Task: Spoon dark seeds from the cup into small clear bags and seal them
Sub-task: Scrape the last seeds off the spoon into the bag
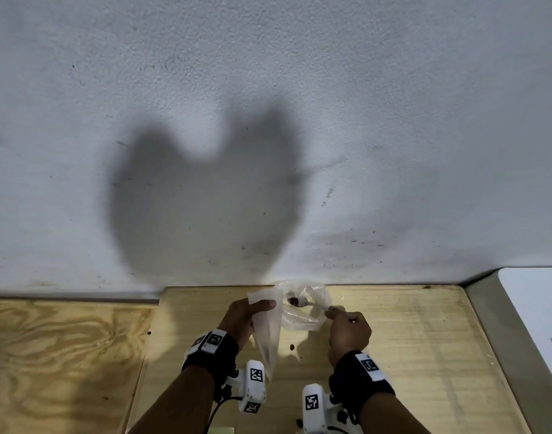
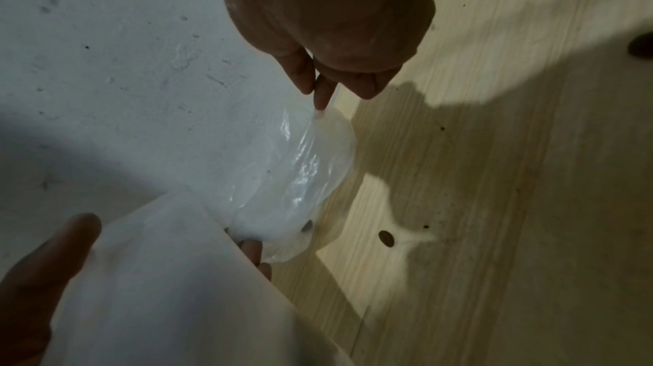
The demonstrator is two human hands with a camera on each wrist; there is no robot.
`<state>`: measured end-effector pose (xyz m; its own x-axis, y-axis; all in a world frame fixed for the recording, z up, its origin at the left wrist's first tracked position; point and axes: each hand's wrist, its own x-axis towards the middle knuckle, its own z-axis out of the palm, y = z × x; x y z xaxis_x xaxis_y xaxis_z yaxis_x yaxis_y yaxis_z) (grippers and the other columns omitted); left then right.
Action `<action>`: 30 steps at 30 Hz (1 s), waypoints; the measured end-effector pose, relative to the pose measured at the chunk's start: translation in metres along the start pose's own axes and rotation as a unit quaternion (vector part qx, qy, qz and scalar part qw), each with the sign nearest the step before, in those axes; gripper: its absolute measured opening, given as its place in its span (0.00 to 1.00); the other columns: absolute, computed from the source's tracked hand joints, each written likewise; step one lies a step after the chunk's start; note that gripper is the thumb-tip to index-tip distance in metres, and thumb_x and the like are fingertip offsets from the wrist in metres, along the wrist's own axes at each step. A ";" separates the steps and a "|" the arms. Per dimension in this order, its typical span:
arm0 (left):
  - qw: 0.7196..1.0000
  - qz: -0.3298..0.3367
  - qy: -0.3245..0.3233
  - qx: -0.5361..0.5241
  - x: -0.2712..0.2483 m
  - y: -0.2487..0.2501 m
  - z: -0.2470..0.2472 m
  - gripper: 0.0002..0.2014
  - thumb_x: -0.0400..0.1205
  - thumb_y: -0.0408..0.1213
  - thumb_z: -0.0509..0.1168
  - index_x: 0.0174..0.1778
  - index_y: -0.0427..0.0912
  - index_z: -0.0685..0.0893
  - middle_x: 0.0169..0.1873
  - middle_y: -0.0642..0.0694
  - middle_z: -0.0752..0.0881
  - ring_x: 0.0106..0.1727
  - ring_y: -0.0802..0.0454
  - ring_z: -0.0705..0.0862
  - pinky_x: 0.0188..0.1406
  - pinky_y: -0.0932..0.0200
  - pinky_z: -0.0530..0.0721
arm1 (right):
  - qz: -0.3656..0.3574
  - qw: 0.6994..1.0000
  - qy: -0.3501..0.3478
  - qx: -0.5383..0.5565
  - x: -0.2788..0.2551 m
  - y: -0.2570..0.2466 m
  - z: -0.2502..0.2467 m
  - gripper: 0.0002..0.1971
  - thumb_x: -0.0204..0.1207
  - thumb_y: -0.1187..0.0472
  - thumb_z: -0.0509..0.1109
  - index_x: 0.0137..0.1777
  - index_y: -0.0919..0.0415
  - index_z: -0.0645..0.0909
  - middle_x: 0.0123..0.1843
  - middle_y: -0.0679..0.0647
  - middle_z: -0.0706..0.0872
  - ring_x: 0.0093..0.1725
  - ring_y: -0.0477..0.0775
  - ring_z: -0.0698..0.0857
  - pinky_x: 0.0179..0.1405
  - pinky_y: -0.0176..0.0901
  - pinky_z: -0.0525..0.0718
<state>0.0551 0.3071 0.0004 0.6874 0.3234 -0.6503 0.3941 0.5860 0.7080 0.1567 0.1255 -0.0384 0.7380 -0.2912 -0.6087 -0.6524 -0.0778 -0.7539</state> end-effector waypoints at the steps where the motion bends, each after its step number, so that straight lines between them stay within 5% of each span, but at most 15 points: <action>1: 1.000 -0.002 -0.003 0.000 0.000 0.000 0.000 0.38 0.53 0.42 0.82 0.59 0.30 0.87 0.54 0.30 0.88 0.53 0.38 0.86 0.51 0.49 0.83 | 0.006 1.000 -0.004 0.003 0.001 0.001 0.001 0.10 0.64 0.65 0.80 0.40 0.69 0.84 0.41 0.61 0.88 0.35 0.61 0.80 0.35 0.53 0.81; 7: 1.000 -0.008 -0.017 0.001 -0.003 -0.001 -0.001 0.37 0.54 0.42 0.81 0.59 0.30 0.87 0.50 0.33 0.89 0.51 0.39 0.86 0.46 0.52 0.84 | 0.067 0.995 -0.056 0.045 0.005 0.001 -0.001 0.11 0.65 0.67 0.82 0.41 0.68 0.81 0.38 0.60 0.84 0.34 0.57 0.75 0.26 0.45 0.71; 15: 1.000 0.004 -0.011 0.004 -0.003 0.003 -0.001 0.38 0.51 0.43 0.81 0.59 0.30 0.86 0.43 0.37 0.89 0.45 0.40 0.86 0.40 0.54 0.84 | 0.045 0.995 -0.081 0.035 0.015 0.009 -0.021 0.13 0.66 0.65 0.80 0.32 0.57 0.76 0.36 0.58 0.73 0.33 0.55 0.69 0.22 0.41 0.65; 22: 1.000 -0.009 0.003 -0.003 -0.001 0.004 -0.006 0.40 0.53 0.44 0.81 0.62 0.31 0.85 0.46 0.36 0.88 0.47 0.40 0.85 0.40 0.53 0.82 | 0.022 0.994 -0.110 0.013 0.015 0.005 -0.033 0.16 0.66 0.67 0.81 0.34 0.55 0.75 0.36 0.58 0.79 0.31 0.52 0.68 0.20 0.39 0.66; 27: 1.000 -0.021 0.010 -0.019 0.000 0.002 -0.007 0.42 0.53 0.45 0.81 0.64 0.31 0.84 0.46 0.36 0.87 0.48 0.39 0.83 0.40 0.52 0.83 | -0.018 0.995 -0.092 -0.034 0.009 0.003 -0.024 0.18 0.58 0.64 0.82 0.24 0.53 0.73 0.31 0.53 0.78 0.33 0.54 0.71 0.34 0.47 0.71; 30: 0.999 -0.028 0.006 -0.021 0.000 0.000 -0.006 0.42 0.52 0.44 0.81 0.63 0.29 0.84 0.44 0.36 0.87 0.45 0.40 0.84 0.39 0.53 0.83 | -0.055 0.995 -0.071 -0.046 0.002 -0.001 -0.016 0.18 0.58 0.66 0.82 0.24 0.55 0.73 0.27 0.52 0.77 0.31 0.56 0.74 0.33 0.49 0.73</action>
<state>0.0510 0.3118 -0.0013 0.6570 0.2985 -0.6923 0.4052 0.6345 0.6582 0.1561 0.1101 -0.0345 0.8182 -0.1381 -0.5581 -0.5749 -0.1898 -0.7959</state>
